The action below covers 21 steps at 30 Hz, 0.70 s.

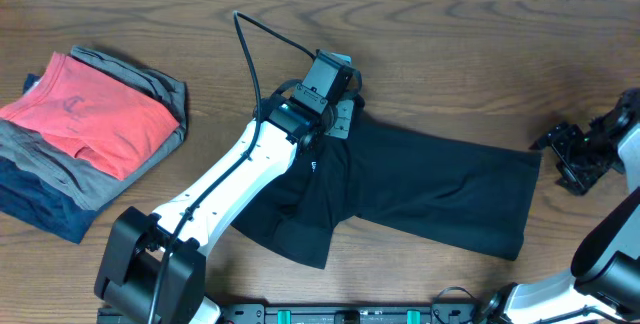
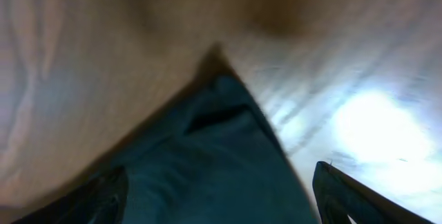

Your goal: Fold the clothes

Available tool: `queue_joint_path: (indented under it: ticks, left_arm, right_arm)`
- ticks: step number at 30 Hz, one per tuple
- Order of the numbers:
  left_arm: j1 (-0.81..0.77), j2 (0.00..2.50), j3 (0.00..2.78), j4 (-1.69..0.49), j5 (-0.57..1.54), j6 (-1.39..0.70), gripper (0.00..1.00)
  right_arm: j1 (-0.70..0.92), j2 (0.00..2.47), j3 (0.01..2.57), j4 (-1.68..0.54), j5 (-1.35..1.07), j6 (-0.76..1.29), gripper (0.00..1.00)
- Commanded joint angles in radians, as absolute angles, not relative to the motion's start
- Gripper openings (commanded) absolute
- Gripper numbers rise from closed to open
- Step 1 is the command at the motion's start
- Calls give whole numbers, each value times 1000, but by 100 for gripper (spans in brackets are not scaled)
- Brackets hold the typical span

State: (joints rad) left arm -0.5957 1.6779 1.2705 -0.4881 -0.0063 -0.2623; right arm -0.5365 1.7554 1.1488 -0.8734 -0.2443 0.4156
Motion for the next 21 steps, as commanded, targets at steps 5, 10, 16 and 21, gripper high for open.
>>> queue_joint_path:
  ticks: [5, 10, 16, 21]
  left_arm:
    - [-589, 1674, 1282, -498, -11, -264, 12]
    - [-589, 1674, 1282, -509, -11, -264, 12]
    - [-589, 1674, 1282, -515, -11, -264, 12]
    - [-590, 1674, 1282, -515, -11, -264, 12]
  right_arm:
    - [-435, 1754, 1073, -758, -259, 606, 83]
    - [-404, 1754, 1020, -713, -155, 710, 83]
    - [-402, 1754, 968, -636, -123, 775, 84]
    - [-397, 1754, 903, -529, -97, 811, 83]
